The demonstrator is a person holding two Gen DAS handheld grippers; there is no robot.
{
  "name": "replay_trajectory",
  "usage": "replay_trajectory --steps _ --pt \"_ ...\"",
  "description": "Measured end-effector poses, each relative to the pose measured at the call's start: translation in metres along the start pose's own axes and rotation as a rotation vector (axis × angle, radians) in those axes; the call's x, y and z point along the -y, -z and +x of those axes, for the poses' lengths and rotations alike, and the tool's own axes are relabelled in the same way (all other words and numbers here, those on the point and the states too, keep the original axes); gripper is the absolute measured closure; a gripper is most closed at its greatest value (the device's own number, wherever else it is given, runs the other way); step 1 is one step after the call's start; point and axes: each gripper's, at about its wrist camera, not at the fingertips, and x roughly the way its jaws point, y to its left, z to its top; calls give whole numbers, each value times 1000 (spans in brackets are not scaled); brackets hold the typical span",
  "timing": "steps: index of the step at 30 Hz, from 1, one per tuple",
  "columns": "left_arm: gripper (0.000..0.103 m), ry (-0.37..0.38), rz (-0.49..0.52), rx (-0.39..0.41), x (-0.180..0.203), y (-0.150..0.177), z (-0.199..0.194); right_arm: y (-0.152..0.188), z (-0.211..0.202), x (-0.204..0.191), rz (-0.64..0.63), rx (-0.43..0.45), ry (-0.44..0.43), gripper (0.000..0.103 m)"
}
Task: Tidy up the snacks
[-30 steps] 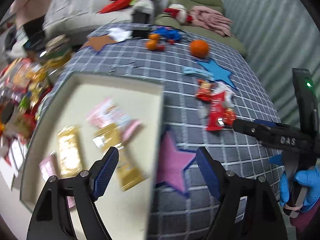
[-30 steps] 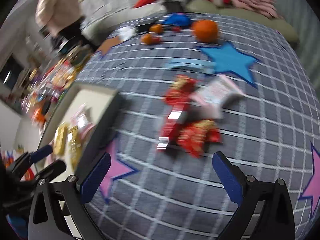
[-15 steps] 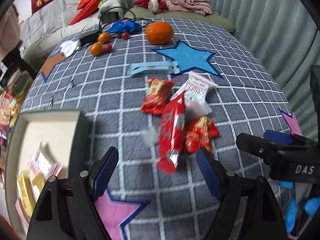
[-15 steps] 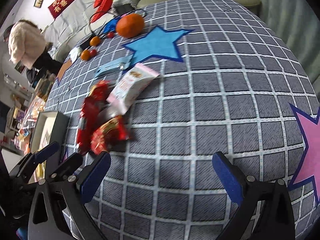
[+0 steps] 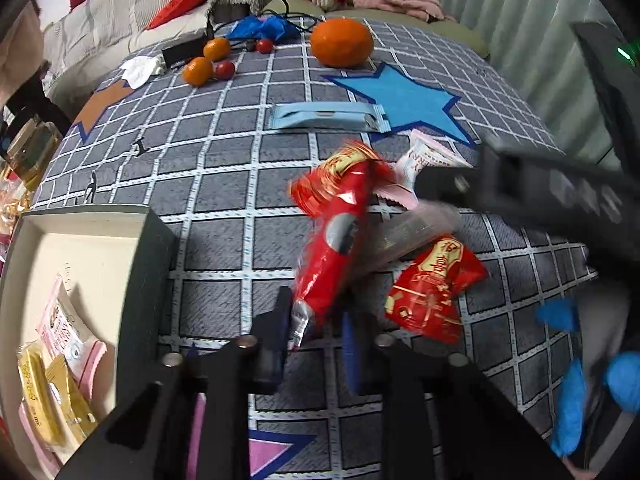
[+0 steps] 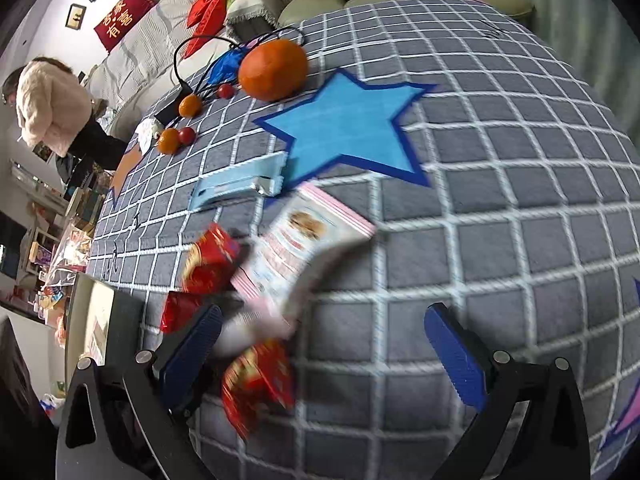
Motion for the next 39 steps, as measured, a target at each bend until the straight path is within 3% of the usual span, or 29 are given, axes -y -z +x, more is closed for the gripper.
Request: replay_trajectory --steps 6,7,9,14,22,25,27,30,31,33,39 --pt "81 20 -20 0 -7 20 -11 -24 18 -5 23 14 56 1" --pt "81 19 -15 2 -7 26 -13 -26 20 -8 3 24 70 4" --pt "81 27 -4 2 -5 39 -20 -25 22 -16 -76 42 110 31" --pt "81 58 13 -7 -3 68 -36 -17 17 -12 -131 34 79 42" --pt "80 86 10 -22 -10 93 -52 25 -21 28 -162 7 59 42" --pt "64 75 -2 -19 -14 99 -58 46 -38 47 -166 -1 68 42" --pt "44 59 -10 -8 -18 101 -61 61 -49 60 -155 -7 62 42" --pt "26 33 -26 11 -23 103 -68 75 -60 73 -145 -10 68 41" --pt "24 23 -29 19 -24 104 -70 79 -64 78 -136 -12 66 38" --pt "22 5 -28 35 -25 102 -75 85 -71 87 -105 -11 80 17" --pt "21 -37 -15 -4 -19 81 -54 90 -74 89 -23 -2 113 13"
